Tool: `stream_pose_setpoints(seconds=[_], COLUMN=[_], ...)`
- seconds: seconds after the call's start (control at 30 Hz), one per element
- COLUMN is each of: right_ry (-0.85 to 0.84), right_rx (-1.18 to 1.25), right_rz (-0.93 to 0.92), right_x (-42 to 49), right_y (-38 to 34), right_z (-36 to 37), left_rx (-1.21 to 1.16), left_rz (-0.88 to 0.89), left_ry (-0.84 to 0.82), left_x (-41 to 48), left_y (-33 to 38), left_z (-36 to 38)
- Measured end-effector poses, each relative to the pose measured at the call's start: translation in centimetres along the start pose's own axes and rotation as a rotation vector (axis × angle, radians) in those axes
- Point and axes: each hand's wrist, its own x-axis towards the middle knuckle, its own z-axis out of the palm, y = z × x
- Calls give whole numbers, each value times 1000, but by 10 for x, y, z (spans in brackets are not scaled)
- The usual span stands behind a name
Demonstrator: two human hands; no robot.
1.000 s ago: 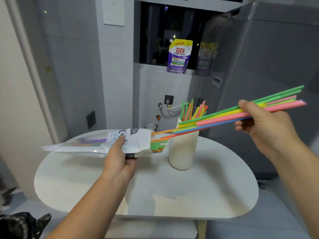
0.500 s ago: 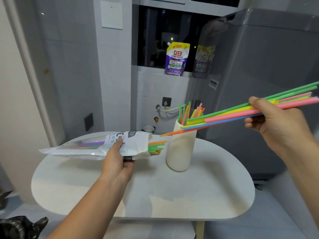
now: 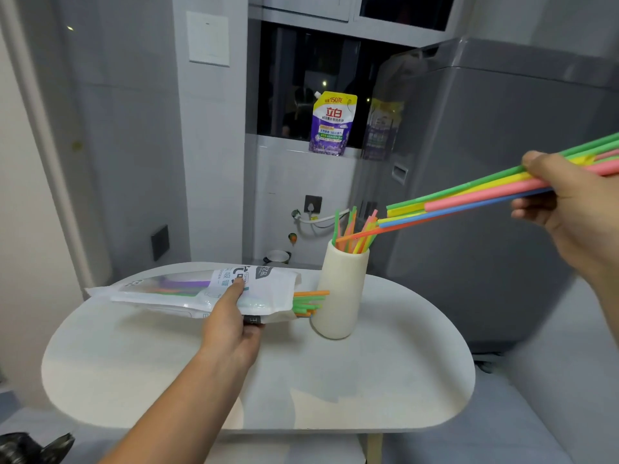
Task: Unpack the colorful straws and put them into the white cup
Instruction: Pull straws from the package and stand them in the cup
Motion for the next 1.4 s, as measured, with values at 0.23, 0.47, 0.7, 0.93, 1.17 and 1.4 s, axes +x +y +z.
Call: stream_pose_setpoints(seconds=[0.23, 0.47, 0.7, 0.93, 1.17, 1.4], right_ry=[8, -56, -149, -217, -327, -350], right_rx=[-79, -251, -441, -577, -672, -724], right_rz=[-68, -84, -38, -4, 71, 135], right_x=[0, 14, 29, 39, 41, 44], right_y=[-22, -27, -22, -14, 1, 29], right_z=[12, 51, 87, 106, 123, 141], left_rx=[29, 56, 56, 43, 45, 45], left_rz=[-20, -23, -20, -32, -45, -35], left_ry=[-32, -44, -57, -60, -61, -60], left_x=[-6, -11, -9, -4, -1, -1], left_y=[-11, -17, -17, -19, -22, -22], left_z=[-3, -6, -8, -8, -9, -8])
